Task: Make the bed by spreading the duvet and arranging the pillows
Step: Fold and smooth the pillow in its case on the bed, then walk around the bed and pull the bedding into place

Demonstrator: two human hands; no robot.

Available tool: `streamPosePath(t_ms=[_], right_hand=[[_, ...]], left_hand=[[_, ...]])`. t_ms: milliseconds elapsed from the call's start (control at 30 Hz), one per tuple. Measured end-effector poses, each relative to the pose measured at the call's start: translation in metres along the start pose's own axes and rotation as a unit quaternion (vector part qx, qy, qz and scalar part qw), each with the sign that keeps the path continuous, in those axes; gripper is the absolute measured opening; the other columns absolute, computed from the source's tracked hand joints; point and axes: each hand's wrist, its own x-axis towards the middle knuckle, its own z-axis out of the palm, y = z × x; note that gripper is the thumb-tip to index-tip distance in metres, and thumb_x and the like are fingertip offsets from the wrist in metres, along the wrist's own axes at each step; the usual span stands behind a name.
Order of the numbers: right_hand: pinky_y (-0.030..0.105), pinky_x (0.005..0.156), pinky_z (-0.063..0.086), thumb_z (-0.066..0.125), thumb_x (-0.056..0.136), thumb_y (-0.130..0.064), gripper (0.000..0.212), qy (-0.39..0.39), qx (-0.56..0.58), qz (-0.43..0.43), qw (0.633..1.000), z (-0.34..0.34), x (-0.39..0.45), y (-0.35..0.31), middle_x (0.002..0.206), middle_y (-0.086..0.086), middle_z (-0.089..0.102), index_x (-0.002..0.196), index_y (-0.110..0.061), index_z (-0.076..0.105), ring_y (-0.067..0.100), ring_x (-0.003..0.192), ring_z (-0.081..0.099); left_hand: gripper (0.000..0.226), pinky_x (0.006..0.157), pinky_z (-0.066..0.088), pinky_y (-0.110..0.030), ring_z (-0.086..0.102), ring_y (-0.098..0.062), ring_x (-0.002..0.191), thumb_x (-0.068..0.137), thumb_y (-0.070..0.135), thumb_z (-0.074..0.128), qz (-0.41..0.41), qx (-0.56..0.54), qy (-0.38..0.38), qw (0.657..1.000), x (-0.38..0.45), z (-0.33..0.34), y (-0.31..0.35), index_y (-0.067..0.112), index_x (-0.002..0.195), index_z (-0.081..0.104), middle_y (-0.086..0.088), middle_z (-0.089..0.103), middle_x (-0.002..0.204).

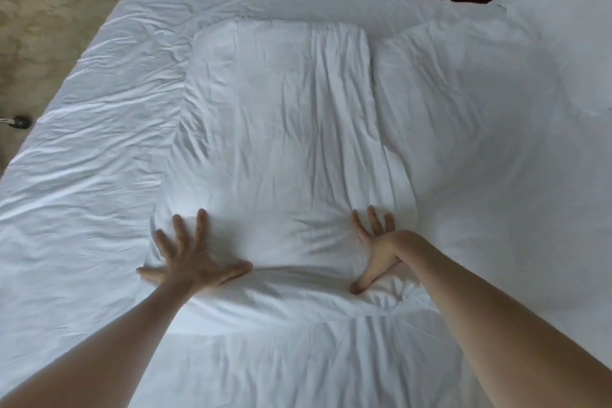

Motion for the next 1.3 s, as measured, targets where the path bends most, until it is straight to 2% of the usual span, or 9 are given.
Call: streamPosePath(t_ms=[167, 267, 333, 633, 833, 1000, 1067, 1167, 1300], right_hand=[[0.062, 0.114, 0.02, 0.094, 0.051, -0.046, 0.164, 0.095, -0.002, 0.02, 0.995, 0.026, 0.009, -0.012, 0.142, 0.001, -0.055, 0.134, -0.037, -0.048, 0.042, 0.139, -0.036], [0.064, 0.113, 0.024, 0.095, 0.05, -0.04, 0.163, 0.239, 0.051, 0.039, 0.969, 0.056, 0.026, -0.02, 0.148, -0.003, -0.049, 0.14, -0.037, -0.041, 0.041, 0.142, -0.03], [0.062, 0.114, 0.021, 0.096, 0.049, -0.039, 0.165, 0.259, 0.061, 0.047, 0.963, 0.061, 0.036, -0.022, 0.148, -0.003, -0.049, 0.14, -0.037, -0.042, 0.04, 0.141, -0.033], [0.063, 0.114, 0.011, 0.065, 0.085, -0.012, 0.122, 0.254, 0.059, 0.087, 0.961, 0.058, 0.07, -0.026, 0.144, -0.005, -0.052, 0.14, -0.035, -0.041, 0.041, 0.138, -0.038], [0.068, 0.111, 0.002, 0.057, 0.089, -0.015, 0.114, 0.271, 0.031, 0.122, 0.954, 0.06, 0.08, -0.033, 0.14, 0.0, -0.056, 0.139, -0.03, -0.045, 0.045, 0.136, -0.038], [0.065, 0.114, 0.002, 0.06, 0.089, -0.017, 0.113, 0.267, 0.056, 0.129, 0.953, 0.074, 0.062, -0.051, 0.152, -0.003, -0.043, 0.144, -0.032, -0.038, 0.04, 0.143, -0.029], [0.063, 0.116, 0.002, 0.054, 0.094, -0.021, 0.101, 0.225, 0.049, 0.118, 0.966, 0.079, 0.045, -0.06, 0.156, -0.002, -0.036, 0.148, -0.031, -0.031, 0.039, 0.145, -0.025], [0.063, 0.116, 0.0, 0.044, 0.1, -0.028, 0.082, 0.152, 0.046, 0.099, 0.982, 0.078, 0.017, -0.069, 0.161, -0.007, -0.024, 0.153, -0.029, -0.018, 0.034, 0.148, -0.018], [0.058, 0.117, 0.016, 0.043, 0.1, -0.033, 0.058, 0.16, 0.227, 0.059, 0.959, 0.065, -0.015, -0.091, 0.158, -0.001, 0.024, 0.152, -0.017, 0.024, 0.027, 0.144, 0.027]], left_hand=[[0.165, 0.117, 0.017, -0.057, -0.004, -0.041, 0.148, 0.022, 0.086, 0.074, -0.066, -0.072, -0.047, 0.994, 0.029, -0.009, -0.03, 0.05, 0.128, -0.047, -0.021, -0.019, 0.157], [0.167, 0.108, 0.037, -0.05, 0.027, -0.04, 0.138, 0.026, 0.083, 0.078, -0.092, -0.073, -0.031, 0.993, 0.038, 0.001, -0.027, 0.046, 0.13, -0.047, -0.028, 0.015, 0.148], [0.167, 0.101, 0.04, -0.048, 0.037, -0.037, 0.128, 0.027, 0.084, 0.077, -0.107, -0.059, -0.012, 0.992, 0.043, 0.007, -0.02, 0.042, 0.133, -0.046, -0.024, 0.027, 0.141], [0.174, 0.094, 0.044, -0.044, 0.043, -0.034, 0.115, 0.003, 0.092, 0.059, -0.115, -0.066, -0.001, 0.991, 0.068, 0.021, -0.022, 0.043, 0.134, -0.044, -0.016, 0.035, 0.132], [0.166, 0.101, 0.038, -0.05, 0.037, -0.037, 0.12, 0.02, 0.084, 0.076, -0.078, -0.122, 0.001, 0.99, 0.075, 0.024, -0.032, 0.051, 0.131, -0.042, -0.015, 0.024, 0.139], [0.156, 0.098, 0.047, -0.044, 0.05, -0.04, 0.119, 0.035, 0.067, 0.089, -0.066, -0.235, -0.007, 0.97, 0.072, 0.02, -0.054, 0.05, 0.142, -0.022, -0.018, 0.041, 0.137], [0.139, 0.092, 0.052, -0.043, 0.053, -0.038, 0.115, 0.039, 0.059, 0.092, -0.075, -0.287, -0.018, 0.955, 0.064, 0.008, -0.058, 0.039, 0.144, 0.003, -0.016, 0.051, 0.131], [0.112, 0.078, 0.059, -0.043, 0.058, -0.032, 0.101, 0.033, 0.058, 0.093, -0.093, -0.325, -0.037, 0.94, 0.038, -0.019, -0.052, 0.018, 0.12, 0.035, -0.012, 0.056, 0.112], [0.083, 0.042, 0.051, -0.027, 0.062, -0.025, 0.08, 0.04, 0.054, 0.093, -0.073, -0.388, -0.028, 0.918, -0.001, -0.047, -0.042, 0.014, 0.102, 0.057, -0.008, 0.063, 0.094]])
